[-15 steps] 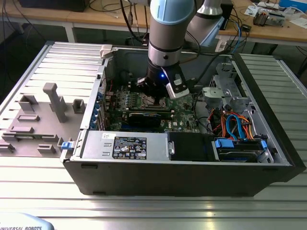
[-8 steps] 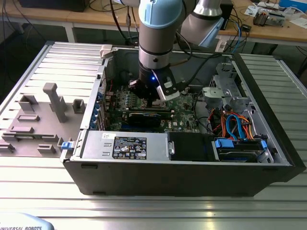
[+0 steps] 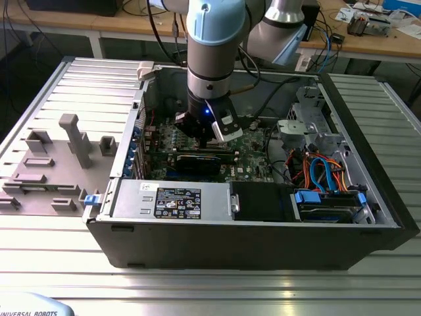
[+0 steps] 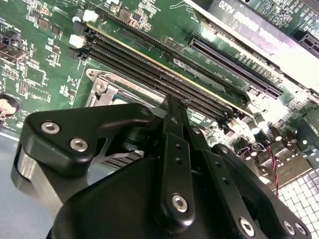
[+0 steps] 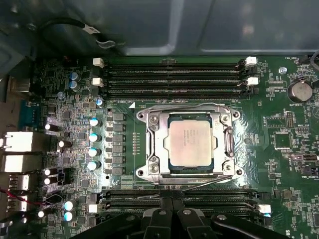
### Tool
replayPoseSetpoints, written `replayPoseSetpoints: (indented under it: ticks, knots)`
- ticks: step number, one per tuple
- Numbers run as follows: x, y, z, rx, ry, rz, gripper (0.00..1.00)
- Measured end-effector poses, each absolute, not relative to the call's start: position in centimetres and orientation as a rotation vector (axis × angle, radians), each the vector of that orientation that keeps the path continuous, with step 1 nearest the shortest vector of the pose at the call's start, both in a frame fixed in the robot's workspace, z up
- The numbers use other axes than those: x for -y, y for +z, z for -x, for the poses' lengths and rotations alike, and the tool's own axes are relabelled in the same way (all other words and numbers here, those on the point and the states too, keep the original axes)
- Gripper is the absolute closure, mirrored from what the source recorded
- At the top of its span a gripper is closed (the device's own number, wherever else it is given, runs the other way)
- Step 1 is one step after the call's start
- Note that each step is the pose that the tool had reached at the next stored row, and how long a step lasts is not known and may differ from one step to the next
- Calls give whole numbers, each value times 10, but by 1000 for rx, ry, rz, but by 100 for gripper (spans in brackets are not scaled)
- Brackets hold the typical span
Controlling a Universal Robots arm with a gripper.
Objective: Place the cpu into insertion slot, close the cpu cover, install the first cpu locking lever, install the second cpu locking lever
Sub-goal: 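Install the second cpu locking lever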
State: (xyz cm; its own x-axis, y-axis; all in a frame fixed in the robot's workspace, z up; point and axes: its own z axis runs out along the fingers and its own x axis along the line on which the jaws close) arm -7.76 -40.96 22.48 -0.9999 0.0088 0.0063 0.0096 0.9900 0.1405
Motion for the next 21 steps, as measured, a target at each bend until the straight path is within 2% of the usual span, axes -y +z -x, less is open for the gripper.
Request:
replayPoseSetpoints:
  ticks: [5, 10, 21]
  knots:
    - [410, 225, 78, 3128, -226, 15, 89]
    - [416, 224, 81, 3122, -293, 15, 89]
    - [423, 218, 88, 3114, -368, 15, 89]
